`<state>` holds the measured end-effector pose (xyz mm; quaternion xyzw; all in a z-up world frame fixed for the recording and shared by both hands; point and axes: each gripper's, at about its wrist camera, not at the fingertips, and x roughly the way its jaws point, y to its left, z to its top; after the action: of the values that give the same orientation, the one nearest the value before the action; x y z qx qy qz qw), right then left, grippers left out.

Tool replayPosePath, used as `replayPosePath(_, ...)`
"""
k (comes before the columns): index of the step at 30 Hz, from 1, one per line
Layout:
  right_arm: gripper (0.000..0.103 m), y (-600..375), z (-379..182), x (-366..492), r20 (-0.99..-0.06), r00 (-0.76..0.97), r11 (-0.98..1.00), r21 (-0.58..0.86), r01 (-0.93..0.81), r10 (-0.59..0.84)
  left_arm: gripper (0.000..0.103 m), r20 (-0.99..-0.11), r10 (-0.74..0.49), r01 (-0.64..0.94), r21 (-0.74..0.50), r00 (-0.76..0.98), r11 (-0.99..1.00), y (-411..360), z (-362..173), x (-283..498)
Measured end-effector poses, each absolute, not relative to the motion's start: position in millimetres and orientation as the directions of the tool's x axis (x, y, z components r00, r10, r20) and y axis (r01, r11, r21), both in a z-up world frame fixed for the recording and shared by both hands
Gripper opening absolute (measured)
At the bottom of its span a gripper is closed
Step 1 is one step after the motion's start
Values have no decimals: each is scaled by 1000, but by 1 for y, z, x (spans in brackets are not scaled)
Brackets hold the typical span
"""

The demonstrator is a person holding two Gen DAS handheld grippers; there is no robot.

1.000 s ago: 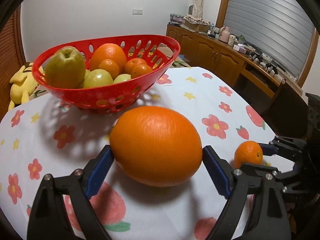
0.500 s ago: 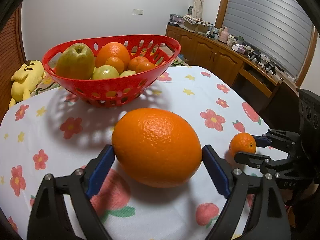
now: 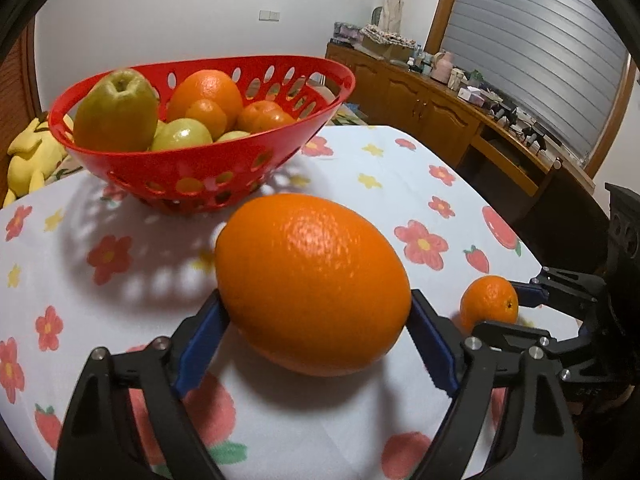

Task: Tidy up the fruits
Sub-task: 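Close the left gripper around the large orange on the table, then lift the large orange and the tangerine over the red basket with both grippers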

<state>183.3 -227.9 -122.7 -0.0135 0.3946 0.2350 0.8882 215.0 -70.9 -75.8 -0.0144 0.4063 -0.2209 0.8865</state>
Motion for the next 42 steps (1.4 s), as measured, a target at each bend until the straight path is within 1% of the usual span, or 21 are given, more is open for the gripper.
replayPosePath(3,45,-228,-123,183,-707,578,889,162,-429,408,86,-717,-392,382,-187,577,905,-73,-75,213)
replayPosePath(9,45,-228,-123,184,-707,579,889,157,-430,405,85,-708,-390,365,-198,589,910,-66,-72,210)
replayPosePath(15,45,-224,-123,183,-711,582,889,137,-437,395,85,-680,-404,361,-214,612,908,-55,-62,201)
replayPosePath(21,45,-223,-119,183,-704,588,886,129,-445,398,85,-636,-426,367,-232,643,901,-45,-40,187)
replayPosePath(27,45,-219,-103,186,-682,609,881,116,-458,406,85,-594,-437,383,-224,675,896,-38,-10,179)
replayPosePath(42,45,-199,-51,209,-611,661,862,70,-503,436,85,-527,-394,355,-178,753,918,-12,40,181)
